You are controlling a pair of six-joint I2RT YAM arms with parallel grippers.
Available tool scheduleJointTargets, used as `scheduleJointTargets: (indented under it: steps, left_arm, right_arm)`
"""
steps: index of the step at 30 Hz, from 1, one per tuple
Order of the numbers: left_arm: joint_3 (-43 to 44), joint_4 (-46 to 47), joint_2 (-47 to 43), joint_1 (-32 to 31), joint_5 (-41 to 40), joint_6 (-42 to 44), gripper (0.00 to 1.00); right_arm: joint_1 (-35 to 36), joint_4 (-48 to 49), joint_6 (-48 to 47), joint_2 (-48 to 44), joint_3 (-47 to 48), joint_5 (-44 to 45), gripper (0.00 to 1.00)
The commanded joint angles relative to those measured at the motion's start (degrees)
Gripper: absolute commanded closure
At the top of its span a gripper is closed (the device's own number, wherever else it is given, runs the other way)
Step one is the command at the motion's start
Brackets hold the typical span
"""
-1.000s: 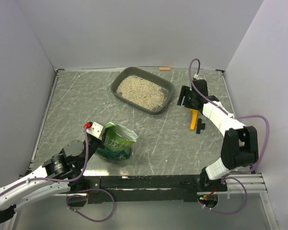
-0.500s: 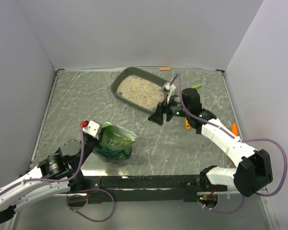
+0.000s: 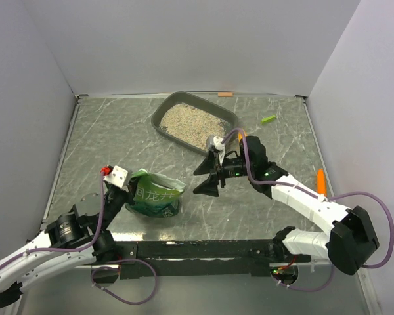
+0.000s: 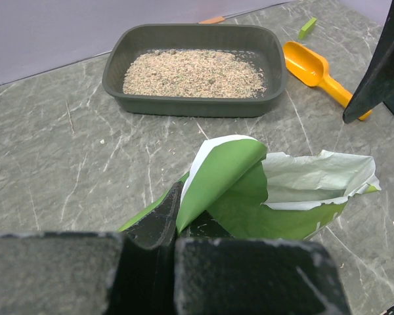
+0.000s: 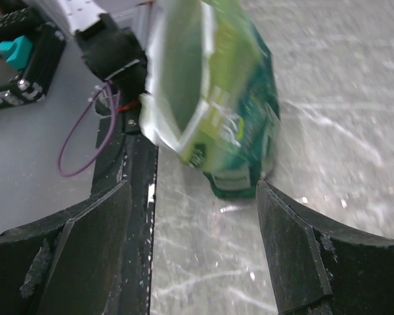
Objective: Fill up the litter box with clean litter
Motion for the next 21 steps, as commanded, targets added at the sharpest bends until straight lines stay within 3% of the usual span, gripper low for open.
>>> scheduleJointTargets:
  steps: [1,5,21]
  left_arm:
    - [4.4,6.8,-0.7,0.2,-1.5,-2.0,0.99]
    - [5.0,6.0,-0.4,0.1,-1.4,-2.4,0.99]
    - [5.6,4.5,-1.5,0.2,-1.8,-3.1,0.99]
  right_arm:
    - [3.0,10.8,-2.7,1.4,-0.4,-0.7,0.17]
    - [5.0,18.3,-0.6,3.9,-1.4,0.1,0.17]
    - [10.1,27.5,5.3,13.7,2.9,0.0,0.20]
